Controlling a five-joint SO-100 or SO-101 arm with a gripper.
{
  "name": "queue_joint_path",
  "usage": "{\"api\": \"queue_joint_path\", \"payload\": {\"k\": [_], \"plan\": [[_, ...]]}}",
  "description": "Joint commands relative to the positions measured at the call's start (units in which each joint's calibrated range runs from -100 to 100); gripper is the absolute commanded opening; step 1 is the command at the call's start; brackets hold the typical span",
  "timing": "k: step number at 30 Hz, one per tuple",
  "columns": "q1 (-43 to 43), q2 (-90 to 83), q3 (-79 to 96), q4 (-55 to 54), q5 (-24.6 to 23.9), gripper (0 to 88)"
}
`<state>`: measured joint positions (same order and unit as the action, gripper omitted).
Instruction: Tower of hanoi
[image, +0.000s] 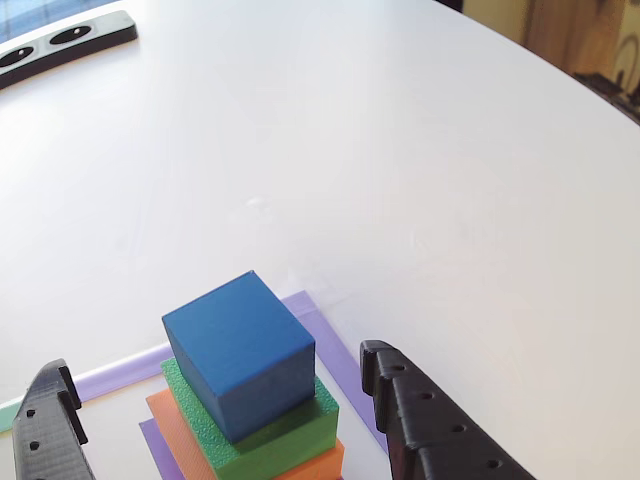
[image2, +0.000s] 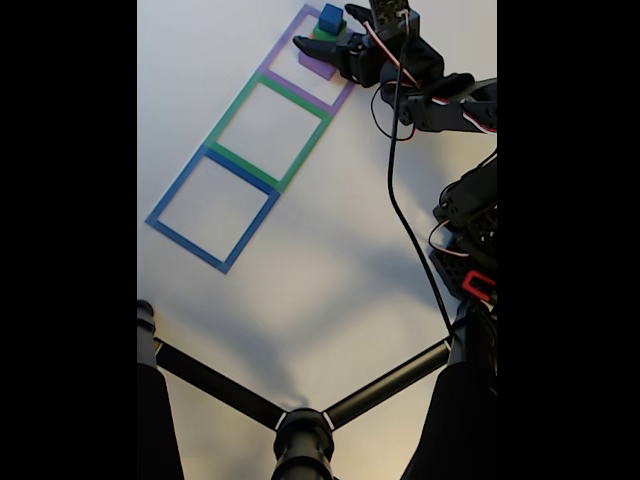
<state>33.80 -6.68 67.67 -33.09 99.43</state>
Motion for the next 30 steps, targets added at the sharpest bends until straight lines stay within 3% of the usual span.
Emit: {"api": "queue_joint_path", "payload": {"k": [1, 23, 30], "plan": [[-1.20, -5.18, 0.80, -1.67, 0.57, 31.1], [-2.27, -5.58, 0.07, -1.75, 0.57, 31.2], [-2.73, -5.74, -0.11, -2.07, 0.57, 27.8]]}}
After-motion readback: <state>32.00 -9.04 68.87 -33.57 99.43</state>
